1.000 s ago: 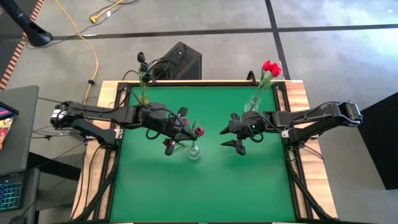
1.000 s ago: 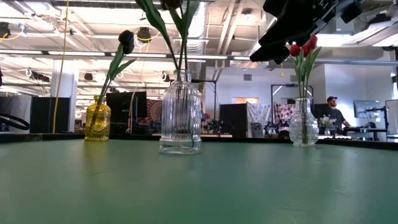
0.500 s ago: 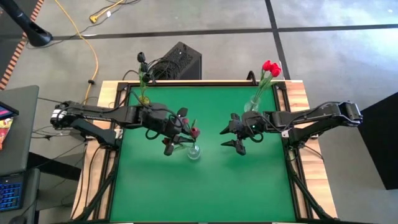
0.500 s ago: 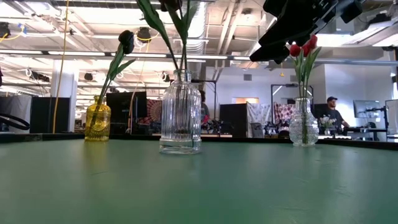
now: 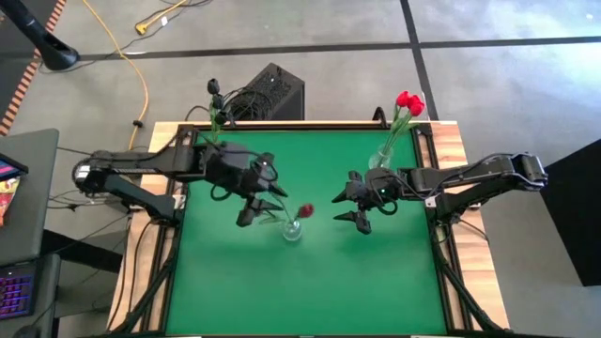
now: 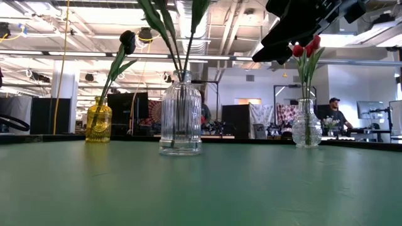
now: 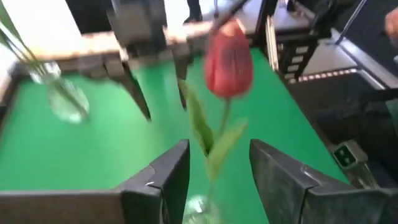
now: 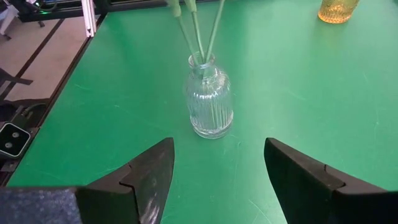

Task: Sort flowers into vase by color
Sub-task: Return to Home Position

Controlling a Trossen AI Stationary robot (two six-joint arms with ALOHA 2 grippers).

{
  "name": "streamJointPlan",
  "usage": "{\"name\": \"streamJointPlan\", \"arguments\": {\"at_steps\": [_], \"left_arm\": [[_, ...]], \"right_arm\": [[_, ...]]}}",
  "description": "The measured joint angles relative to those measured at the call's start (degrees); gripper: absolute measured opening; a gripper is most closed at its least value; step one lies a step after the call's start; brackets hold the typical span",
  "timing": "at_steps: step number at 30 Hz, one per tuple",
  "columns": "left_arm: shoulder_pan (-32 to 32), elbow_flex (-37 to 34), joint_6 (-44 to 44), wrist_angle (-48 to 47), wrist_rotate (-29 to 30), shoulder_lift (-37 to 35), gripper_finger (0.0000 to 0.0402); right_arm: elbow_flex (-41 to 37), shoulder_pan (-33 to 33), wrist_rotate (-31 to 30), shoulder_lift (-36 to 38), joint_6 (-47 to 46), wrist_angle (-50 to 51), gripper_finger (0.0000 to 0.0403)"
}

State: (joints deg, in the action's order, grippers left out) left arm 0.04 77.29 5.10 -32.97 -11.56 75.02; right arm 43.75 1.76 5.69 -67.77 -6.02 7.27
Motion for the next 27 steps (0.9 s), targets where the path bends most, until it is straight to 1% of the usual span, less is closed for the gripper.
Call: {"name": "streamJointPlan", "arguments": {"at_steps": [8,10,14,17,18,21,24,27], "left_arm": [[0.06,9.86,4.72,-0.47,-0.05,-0.04,0.0156],[0.06,11.1,4.68,-0.42,-0.07,-0.21,0.0156],[0.06,11.31,2.22,-1.09,-0.49,-0.52,0.0155],[0.09,10.96,2.6,-0.85,-5.08,-0.44,0.0155],[0.08,10.96,3.19,-0.83,-5.76,-0.46,0.0155],[0.82,10.87,4.32,-1.88,-3.95,-2.25,0.0155],[2.54,10.59,4.79,-2.37,-0.92,-5.06,0.0155],[4.53,7.59,4.79,-1.69,-0.37,-8.35,0.0155]], "right_arm": [[0.0,0.0,0.0,0.0,-0.07,-0.21,0.0276],[0.0,0.0,0.0,0.0,-0.29,-0.65,0.0276],[0.0,0.0,0.0,0.0,-0.62,-0.57,0.0276],[0.0,0.0,0.0,0.0,-0.69,-0.66,0.0276],[-0.02,0.0,0.02,0.0,-1.01,-0.79,0.0276],[-0.05,0.06,0.28,0.07,-1.08,-3.73,0.0276],[0.29,0.13,0.31,1.29,-0.36,-3.83,0.0276],[0.33,-0.31,0.08,3.72,0.4,-3.97,0.0276]]}}
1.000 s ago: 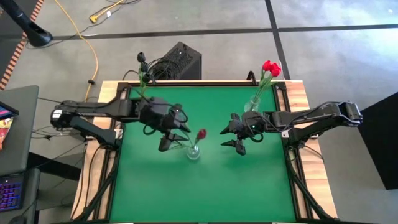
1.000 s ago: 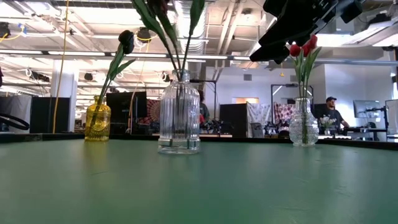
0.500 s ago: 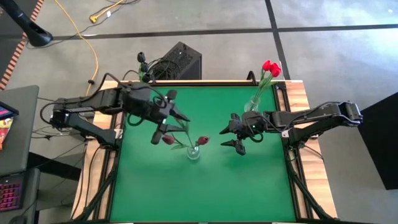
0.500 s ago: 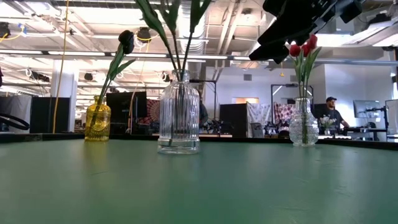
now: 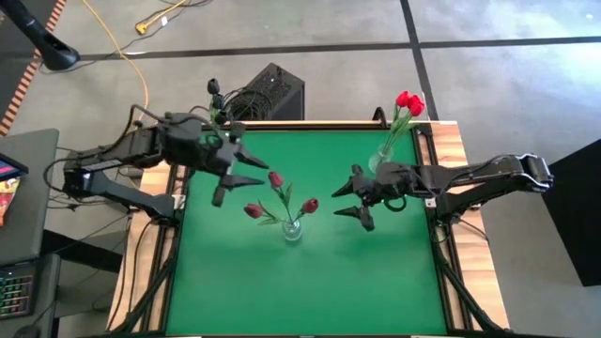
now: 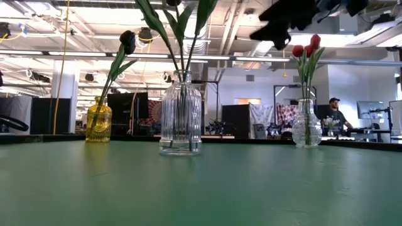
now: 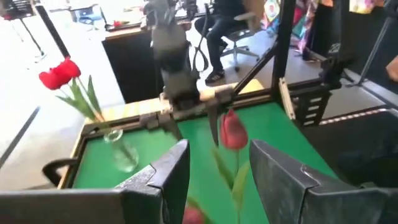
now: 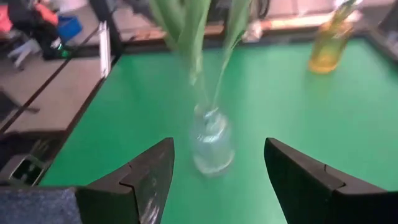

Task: Sort flowers into vase by color
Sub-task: Return to Home Position

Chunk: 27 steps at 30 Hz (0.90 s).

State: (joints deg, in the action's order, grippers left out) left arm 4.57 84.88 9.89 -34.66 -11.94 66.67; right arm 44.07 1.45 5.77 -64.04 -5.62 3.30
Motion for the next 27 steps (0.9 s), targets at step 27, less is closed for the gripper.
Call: {"name": "streamJointPlan", "arguments": {"at_steps": [27], "left_arm": [[9.63,-62.42,-9.89,38.01,4.78,-47.73,0.0155]], "right_arm": [[-16.06,-27.26,9.48,11.55,0.95,-22.09,0.0218]]}}
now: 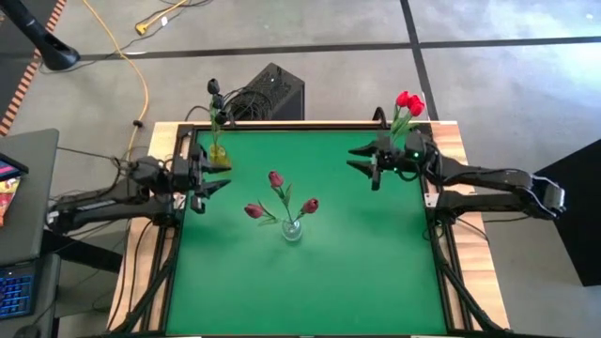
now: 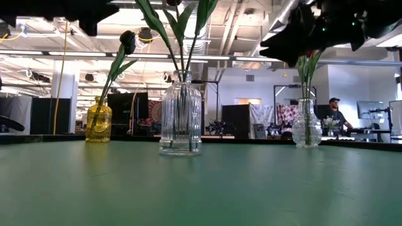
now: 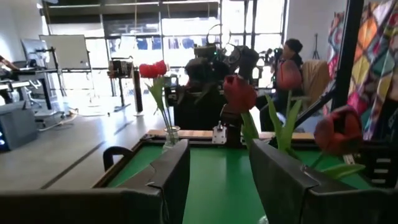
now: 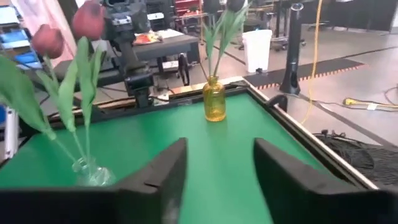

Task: Sort flowers into vase by color
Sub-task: Return to Home Position

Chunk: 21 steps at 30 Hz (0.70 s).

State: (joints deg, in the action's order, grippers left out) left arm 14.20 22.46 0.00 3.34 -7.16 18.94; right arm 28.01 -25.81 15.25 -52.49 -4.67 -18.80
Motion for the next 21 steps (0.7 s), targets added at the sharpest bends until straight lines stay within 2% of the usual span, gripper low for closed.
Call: {"name": "streamJointPlan", "arguments": {"at_steps": [2,6,7,11,14,21], "left_arm": [[0.0,-2.35,-0.82,1.36,0.01,-1.72,0.0155],[0.0,-5.22,-2.68,1.9,0.02,-3.74,0.0155],[0.0,-5.81,-2.76,1.87,0.04,-4.06,0.0155],[0.0,-8.35,-2.72,2.82,-0.05,-4.13,0.0155],[0.0,-12.01,-3.79,6.87,-0.13,-4.11,0.0155],[0.0,-15.6,-4.19,9.96,-0.35,-4.11,0.0155]], "right_arm": [[-0.75,0.5,0.07,0.02,-0.02,-0.33,0.0166],[-1.57,3.22,0.09,-0.01,-0.73,0.02,0.0034],[-1.71,4.45,0.08,0.01,-0.62,0.01,0.0021],[-4.91,8.73,-2.91,0.05,0.24,-1.46,0.0028],[-9.91,10.35,-6.45,0.02,-1.48,-7.36,0.0021],[-18.5,8.77,-7.95,0.13,-4.88,-19.1,0.0017]]}}
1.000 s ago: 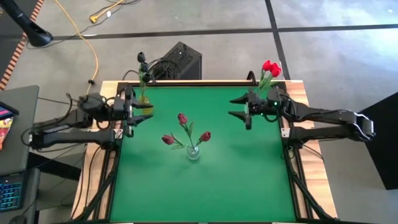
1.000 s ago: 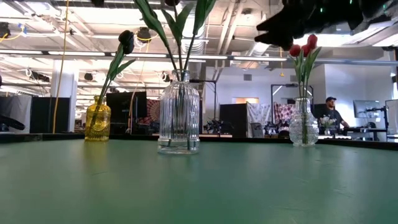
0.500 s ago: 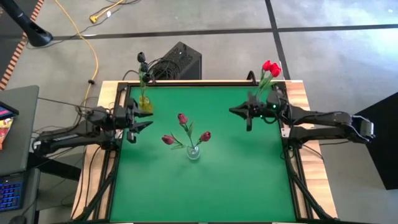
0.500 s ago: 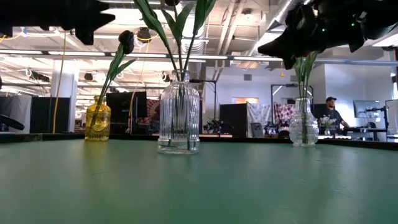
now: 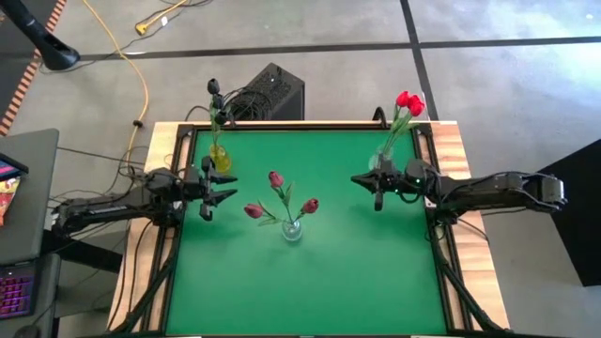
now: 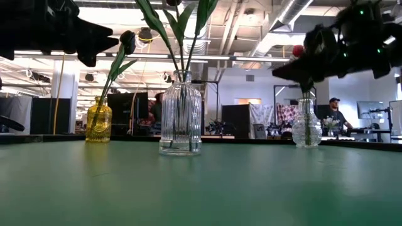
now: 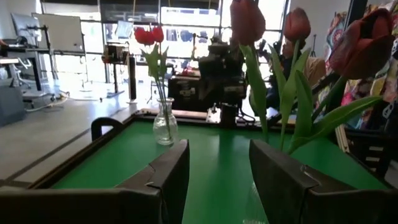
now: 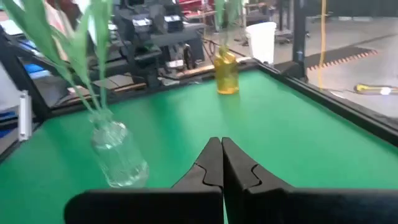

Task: Sort flowers into vase by color
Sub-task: Return to Home Position

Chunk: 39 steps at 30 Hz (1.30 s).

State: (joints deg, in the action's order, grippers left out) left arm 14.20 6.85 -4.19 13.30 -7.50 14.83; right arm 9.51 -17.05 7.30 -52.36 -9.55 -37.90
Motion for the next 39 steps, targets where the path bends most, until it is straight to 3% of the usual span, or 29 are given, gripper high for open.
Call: {"name": "streamJointPlan", "arguments": {"at_steps": [10,18,23,30,39], "left_arm": [[0.0,-6.21,-3.06,1.58,-0.01,0.01,0.0155],[0.15,-6.27,-1.58,1.2,2.19,0.0,0.0155],[0.17,-6.27,-1.52,-1.94,5.57,0.0,0.0155],[0.17,-4.59,-0.7,-10.55,9.2,0.0,0.0155],[0.2,-4.22,0.28,-17.18,12.7,-5.98,0.0155]], "right_arm": [[-2.92,-5.52,2.93,0.0,-0.34,-1.95,0.0022],[-4.53,-7.6,5.75,0.0,0.97,-1.91,0.0024],[-4.54,-8.63,9.2,0.0,2.33,-1.53,0.0024],[-4.54,-11.39,9.27,0.0,3.46,1.83,0.0024],[-4.51,-14.36,9.26,-0.02,5.95,4.41,0.0024]]}}
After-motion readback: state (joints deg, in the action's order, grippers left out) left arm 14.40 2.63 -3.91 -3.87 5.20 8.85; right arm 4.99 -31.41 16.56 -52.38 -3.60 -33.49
